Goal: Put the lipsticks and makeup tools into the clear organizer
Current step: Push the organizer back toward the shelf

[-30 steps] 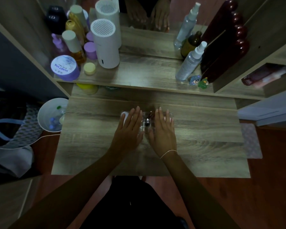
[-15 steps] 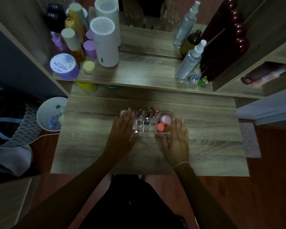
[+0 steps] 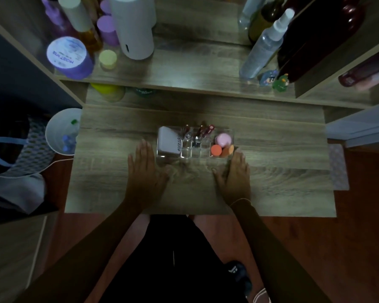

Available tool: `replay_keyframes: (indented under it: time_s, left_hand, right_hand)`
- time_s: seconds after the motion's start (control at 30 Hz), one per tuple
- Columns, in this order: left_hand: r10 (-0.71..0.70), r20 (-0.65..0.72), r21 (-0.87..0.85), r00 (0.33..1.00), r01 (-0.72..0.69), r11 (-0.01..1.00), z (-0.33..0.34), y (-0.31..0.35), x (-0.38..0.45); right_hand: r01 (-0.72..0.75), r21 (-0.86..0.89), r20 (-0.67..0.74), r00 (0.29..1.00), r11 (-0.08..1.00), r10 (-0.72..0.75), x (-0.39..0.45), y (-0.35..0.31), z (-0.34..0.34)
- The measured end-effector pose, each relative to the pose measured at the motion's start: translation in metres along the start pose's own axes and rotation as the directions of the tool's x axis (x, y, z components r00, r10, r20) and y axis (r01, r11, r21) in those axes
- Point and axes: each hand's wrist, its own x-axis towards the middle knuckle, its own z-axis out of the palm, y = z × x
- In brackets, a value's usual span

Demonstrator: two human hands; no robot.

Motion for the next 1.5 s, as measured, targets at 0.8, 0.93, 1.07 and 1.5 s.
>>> replay_keyframes:
  time_s: [0.8,0.93,1.07,1.5]
  left_hand:
    - [0.029,0.046,0.022,0.998,-0.031,0.999,0.022,0.006,-0.007]
    - [0.05,0.062,0.042,0.997,-0.052,0.998,0.022,0.004,-0.007]
    - [0.08,0.078,0.036,0.994,-0.083,0.996,0.021,0.007,-0.006]
    - [0.235,0.14,0.079,0.962,-0.247,0.966,0.02,0.032,0.003]
  right_hand:
    - [0.074,-0.222,0.005,0.997,0.972,-0.075,-0.014,0.006,0.006]
    - [0.069,-0.219,0.009,0.998,0.973,-0.069,-0.017,0.009,0.007]
    - [0.031,-0.205,-0.004,0.999,0.978,-0.033,-0.018,0.009,0.004]
    - [-0.126,-0.24,-0.01,0.992,0.962,0.128,-0.022,0.035,-0.009]
